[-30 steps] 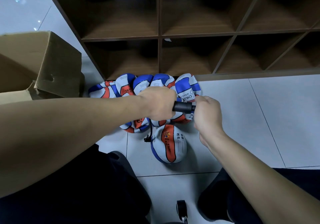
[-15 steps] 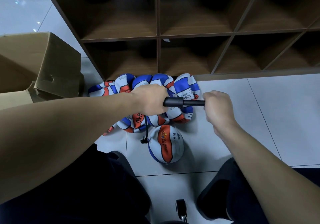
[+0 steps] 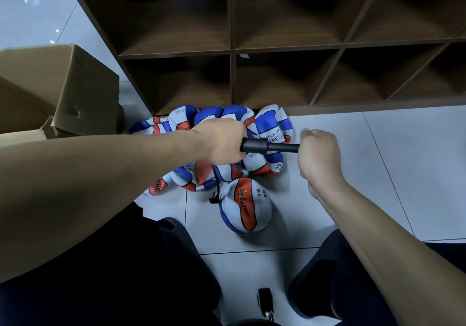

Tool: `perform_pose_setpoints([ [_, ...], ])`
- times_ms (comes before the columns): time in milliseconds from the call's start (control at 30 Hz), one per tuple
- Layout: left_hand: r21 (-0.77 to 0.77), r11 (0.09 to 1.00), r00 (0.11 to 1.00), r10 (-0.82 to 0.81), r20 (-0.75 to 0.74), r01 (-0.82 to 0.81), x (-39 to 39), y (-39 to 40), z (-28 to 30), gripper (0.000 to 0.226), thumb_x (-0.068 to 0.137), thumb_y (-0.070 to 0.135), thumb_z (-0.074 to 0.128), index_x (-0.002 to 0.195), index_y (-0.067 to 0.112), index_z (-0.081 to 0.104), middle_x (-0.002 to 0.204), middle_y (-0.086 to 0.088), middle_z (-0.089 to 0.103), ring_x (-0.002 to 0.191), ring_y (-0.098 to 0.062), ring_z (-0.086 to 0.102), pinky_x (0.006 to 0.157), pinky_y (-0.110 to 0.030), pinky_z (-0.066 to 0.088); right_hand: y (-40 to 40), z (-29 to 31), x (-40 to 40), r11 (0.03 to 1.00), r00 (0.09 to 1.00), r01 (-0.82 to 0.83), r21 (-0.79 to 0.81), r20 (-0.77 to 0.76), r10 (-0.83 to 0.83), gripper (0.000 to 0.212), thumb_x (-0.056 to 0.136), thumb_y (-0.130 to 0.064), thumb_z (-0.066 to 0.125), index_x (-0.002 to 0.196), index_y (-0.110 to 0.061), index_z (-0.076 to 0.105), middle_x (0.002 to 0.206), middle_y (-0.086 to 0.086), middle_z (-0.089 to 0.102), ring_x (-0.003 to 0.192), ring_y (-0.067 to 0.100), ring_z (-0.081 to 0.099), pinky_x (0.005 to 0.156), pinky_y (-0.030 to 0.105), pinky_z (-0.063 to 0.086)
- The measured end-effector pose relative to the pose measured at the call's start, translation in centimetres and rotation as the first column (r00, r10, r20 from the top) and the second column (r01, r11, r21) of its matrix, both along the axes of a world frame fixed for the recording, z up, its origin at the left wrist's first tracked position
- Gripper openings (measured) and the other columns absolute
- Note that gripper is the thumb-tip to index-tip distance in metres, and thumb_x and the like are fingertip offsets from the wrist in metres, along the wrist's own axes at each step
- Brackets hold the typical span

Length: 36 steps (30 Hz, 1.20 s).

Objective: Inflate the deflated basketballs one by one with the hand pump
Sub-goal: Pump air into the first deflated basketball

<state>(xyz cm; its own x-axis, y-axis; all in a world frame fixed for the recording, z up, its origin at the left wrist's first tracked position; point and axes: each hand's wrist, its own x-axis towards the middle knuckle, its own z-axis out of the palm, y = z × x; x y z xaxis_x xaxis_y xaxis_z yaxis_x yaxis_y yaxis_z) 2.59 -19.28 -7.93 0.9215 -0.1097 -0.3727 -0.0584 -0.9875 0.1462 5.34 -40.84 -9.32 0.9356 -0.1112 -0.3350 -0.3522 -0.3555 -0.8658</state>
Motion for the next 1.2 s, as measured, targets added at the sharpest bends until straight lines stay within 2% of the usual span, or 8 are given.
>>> perform_pose_setpoints([
  [167,0.012,1.0,0.999,-0.003,0.033,0.002,0.1,-1.1,0.2,0.014,0.09,0.03,0.062,0.079,0.022,0.066,0.068,-0.002,0.065,0.059,-0.024,0.062,0.056,-0.035,0.053,1.0,0.2,-0.8,0.997,0.996,-0.054,-0.051,0.073,0.058,0.042,0.105,-0.019,0.046,0.066,-0.019,0.03,0.058,-0.003,0.032,0.059,0.023,0.029,0.056,0.035,0.022],
  [467,-0.002,1.0,0.998,-0.023,0.056,0.023,0.0,-2.6,0.1,0.011,0.088,0.029,0.063,0.078,0.024,0.059,0.069,0.0,0.062,0.061,-0.022,0.061,0.053,-0.03,0.043,2.4,-0.9,-1.3,0.996,0.994,-0.088,-0.034,0.061,0.09,0.036,0.103,-0.024,0.046,0.068,-0.019,0.041,0.067,0.001,0.045,0.063,0.028,0.04,0.059,0.033,0.031],
  [567,-0.011,0.999,0.998,-0.039,0.054,0.04,-0.1,-2.4,0.0,0.015,0.089,0.031,0.065,0.077,0.025,0.058,0.069,0.001,0.062,0.062,-0.021,0.06,0.053,-0.03,0.042,2.2,-1.2,-1.2,0.992,0.992,-0.124,-0.02,0.015,0.124,0.031,0.101,-0.028,0.046,0.072,-0.018,0.047,0.071,0.003,0.051,0.065,0.028,0.043,0.062,0.037,0.036],
  [700,-0.035,0.999,0.999,-0.04,0.029,0.042,0.0,-2.0,-0.1,0.014,0.088,0.032,0.063,0.078,0.023,0.064,0.064,0.0,0.062,0.058,-0.022,0.06,0.053,-0.032,0.049,1.4,-1.1,-0.5,0.982,0.983,-0.185,-0.039,-0.007,0.185,0.033,0.104,-0.029,0.048,0.073,-0.019,0.05,0.064,-0.001,0.047,0.061,0.026,0.039,0.059,0.034,0.032],
  [800,-0.055,0.998,1.0,-0.026,-0.012,0.026,0.0,-1.4,-0.2,0.017,0.089,0.033,0.065,0.076,0.021,0.064,0.06,0.001,0.059,0.054,-0.021,0.056,0.052,-0.031,0.047,0.3,-1.1,0.2,0.985,0.985,-0.169,-0.034,-0.015,0.169,0.04,0.104,-0.025,0.05,0.066,-0.021,0.041,0.053,-0.007,0.037,0.055,0.023,0.032,0.054,0.031,0.027],
  [900,-0.077,0.997,0.994,-0.003,-0.111,-0.006,-0.1,0.2,-0.2,0.023,0.094,0.035,0.067,0.075,0.022,0.064,0.06,0.0,0.058,0.054,-0.021,0.054,0.053,-0.031,0.045,-1.2,-0.8,0.8,0.99,0.989,-0.142,-0.029,-0.05,0.14,0.047,0.101,-0.025,0.052,0.054,-0.022,0.045,0.05,-0.009,0.035,0.055,0.022,0.031,0.055,0.031,0.026],
  [1033,-0.117,0.991,0.977,0.043,-0.211,-0.069,0.0,2.7,-0.6,0.027,0.097,0.038,0.07,0.078,0.02,0.064,0.06,0.0,0.058,0.052,-0.021,0.055,0.057,-0.037,0.049,-2.5,-0.4,1.9,0.997,0.997,-0.068,-0.018,-0.032,0.068,0.035,0.089,-0.031,0.053,0.058,-0.022,0.037,0.058,-0.004,0.028,0.063,0.024,0.024,0.059,0.038,0.019],
  [1200,-0.081,0.996,0.979,0.031,-0.203,-0.048,0.1,2.6,-0.5,0.023,0.098,0.035,0.068,0.081,0.02,0.065,0.063,-0.001,0.06,0.054,-0.021,0.056,0.058,-0.038,0.051,-2.1,-1.1,1.6,1.0,0.999,0.011,-0.023,-0.032,-0.012,0.034,0.087,-0.019,0.051,0.06,-0.02,0.03,0.057,-0.002,0.025,0.069,0.028,0.024,0.059,0.039,0.018],
])
